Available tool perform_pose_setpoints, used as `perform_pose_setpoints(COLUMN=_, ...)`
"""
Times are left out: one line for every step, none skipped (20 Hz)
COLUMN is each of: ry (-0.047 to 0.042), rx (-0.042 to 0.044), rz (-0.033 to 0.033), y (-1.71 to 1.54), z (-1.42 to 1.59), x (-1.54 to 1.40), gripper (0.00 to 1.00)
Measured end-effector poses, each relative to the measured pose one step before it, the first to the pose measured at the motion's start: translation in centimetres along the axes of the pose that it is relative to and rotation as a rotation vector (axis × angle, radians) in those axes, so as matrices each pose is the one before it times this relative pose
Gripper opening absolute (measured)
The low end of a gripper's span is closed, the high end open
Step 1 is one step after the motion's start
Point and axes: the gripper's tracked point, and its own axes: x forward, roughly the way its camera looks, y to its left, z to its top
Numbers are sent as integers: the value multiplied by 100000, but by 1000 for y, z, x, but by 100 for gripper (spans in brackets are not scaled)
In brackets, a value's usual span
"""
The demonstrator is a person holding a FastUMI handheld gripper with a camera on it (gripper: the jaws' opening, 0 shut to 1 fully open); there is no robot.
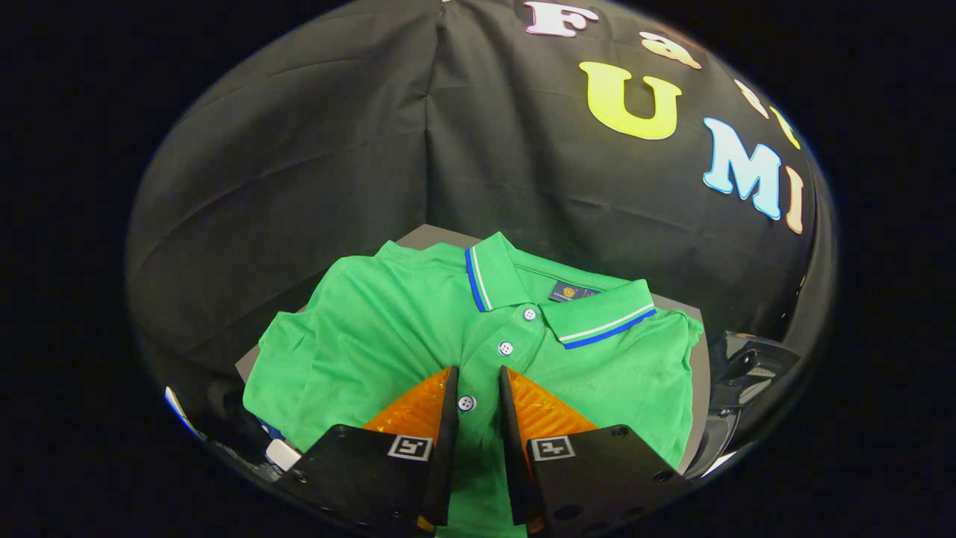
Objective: Put the clothes into the washing machine and then close the washing machine lid.
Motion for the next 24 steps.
perform_pose_setpoints(ry=-1040, rx=-317, rz=1140, y=43, z=-55, x=-59, gripper=3)
perform_pose_setpoints(ry=-679, rx=-290, rz=893, y=104, z=365, x=3, gripper=3)
perform_pose_setpoints(ry=-229, rx=857, rz=1357, y=45, z=201, x=61, gripper=3)
perform_pose_setpoints(ry=-1658, rx=1892, rz=1287, y=30, z=23, x=-140, gripper=3)
perform_pose_setpoints(ry=-1616, rx=1901, rz=1109, y=-17, z=229, x=-180, gripper=3)
perform_pose_setpoints(ry=-2086, rx=2058, rz=1336, y=-86, z=615, x=-703, gripper=3)
perform_pose_setpoints(ry=-740, rx=1215, rz=1106, y=-143, z=575, x=-382, gripper=3)
perform_pose_setpoints(ry=-2159, rx=1461, rz=970, y=-49, z=362, x=-630, gripper=3)
perform_pose_setpoints(ry=-1433, rx=965, rz=493, y=-180, z=515, x=-495, gripper=3)
perform_pose_setpoints(ry=-2225, rx=605, rz=518, y=-101, z=665, x=-743, gripper=3)
perform_pose_setpoints(ry=-2477, rx=89, rz=124, y=-290, z=789, x=-750, gripper=3)
perform_pose_setpoints(ry=-1566, rx=-539, rz=146, y=-294, z=429, x=-797, gripper=3)
perform_pose_setpoints(ry=-1694, rx=-489, rz=27, y=-383, z=549, x=-622, gripper=2)
perform_pose_setpoints(ry=-2172, rx=-30, rz=106, y=-3, z=596, x=-455, gripper=3)
perform_pose_setpoints(ry=-1212, rx=-601, rz=1037, y=-220, z=508, x=-612, gripper=3)
perform_pose_setpoints(ry=-1302, rx=-989, rz=318, y=-587, z=460, x=-668, gripper=2)
perform_pose_setpoints(ry=-1714, rx=-936, rz=-87, y=-842, z=630, x=-542, gripper=2)
perform_pose_setpoints(ry=-1074, rx=-360, rz=-117, y=-796, z=592, x=-527, gripper=2)
perform_pose_setpoints(ry=-1226, rx=487, rz=187, y=-710, z=500, x=-389, gripper=2)
perform_pose_setpoints(ry=-853, rx=475, rz=247, y=-554, z=248, x=-337, gripper=2)
perform_pose_setpoints(ry=-763, rx=200, rz=-87, y=-708, z=252, x=-462, gripper=2)
perform_pose_setpoints(ry=-1073, rx=-53, rz=-328, y=-758, z=358, x=-505, gripper=2)
perform_pose_setpoints(ry=-889, rx=-365, rz=-511, y=-772, z=382, x=-418, gripper=2)
perform_pose_setpoints(ry=-1118, rx=-297, rz=-788, y=-848, z=222, x=-434, gripper=2)
